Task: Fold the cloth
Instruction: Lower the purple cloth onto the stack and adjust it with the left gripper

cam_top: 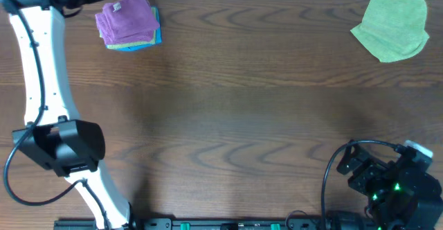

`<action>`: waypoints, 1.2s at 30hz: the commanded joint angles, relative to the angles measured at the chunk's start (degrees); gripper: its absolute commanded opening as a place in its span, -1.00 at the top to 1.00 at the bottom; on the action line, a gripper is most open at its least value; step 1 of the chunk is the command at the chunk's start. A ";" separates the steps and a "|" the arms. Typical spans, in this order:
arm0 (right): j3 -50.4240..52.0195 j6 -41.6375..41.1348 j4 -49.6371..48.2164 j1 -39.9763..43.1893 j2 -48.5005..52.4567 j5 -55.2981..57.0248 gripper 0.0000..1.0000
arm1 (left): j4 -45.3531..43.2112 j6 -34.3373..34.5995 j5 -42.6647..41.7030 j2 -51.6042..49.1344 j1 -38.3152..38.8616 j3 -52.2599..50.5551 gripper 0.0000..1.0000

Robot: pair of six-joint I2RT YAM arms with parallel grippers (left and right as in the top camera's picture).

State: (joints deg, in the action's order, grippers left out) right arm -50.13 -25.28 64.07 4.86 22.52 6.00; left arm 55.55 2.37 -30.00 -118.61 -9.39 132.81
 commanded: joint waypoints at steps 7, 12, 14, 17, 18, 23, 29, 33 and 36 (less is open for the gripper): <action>0.31 -0.83 0.04 0.46 -0.13 0.15 -0.98 | 0.61 0.61 -1.46 0.87 3.45 1.07 -0.90; 0.31 -0.83 0.04 0.46 -0.13 0.15 -0.99 | 1.55 0.61 0.59 0.87 3.41 1.07 -0.90; 0.33 -0.83 0.07 0.46 -0.13 0.15 -0.99 | 1.75 0.59 0.61 0.87 3.41 1.07 -0.90; 0.31 -0.83 0.07 0.46 -0.13 0.15 -0.98 | 2.56 0.61 0.63 0.87 3.19 1.07 -0.90; 0.31 -0.83 0.07 0.46 -0.13 0.15 -0.98 | 2.56 0.61 0.63 0.87 3.17 1.07 -0.90; 0.31 -0.83 0.07 0.46 -0.13 0.15 -0.99 | 2.29 1.03 3.65 0.24 3.54 0.81 -0.90; 0.31 -0.83 0.07 0.46 -0.13 0.15 -0.99 | -0.35 10.71 11.19 -2.47 4.17 0.79 -0.90; 0.31 -0.83 0.07 0.46 -0.13 0.15 -0.98 | -1.40 11.39 13.16 -4.92 4.94 0.79 -0.90; 0.31 -0.83 0.07 0.46 -0.13 0.15 -0.98 | -1.66 13.44 15.21 -7.17 5.35 0.79 -0.90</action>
State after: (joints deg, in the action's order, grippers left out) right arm -50.13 -25.28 64.05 4.86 22.52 6.00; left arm 53.89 12.75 -18.13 -123.24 -4.71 132.81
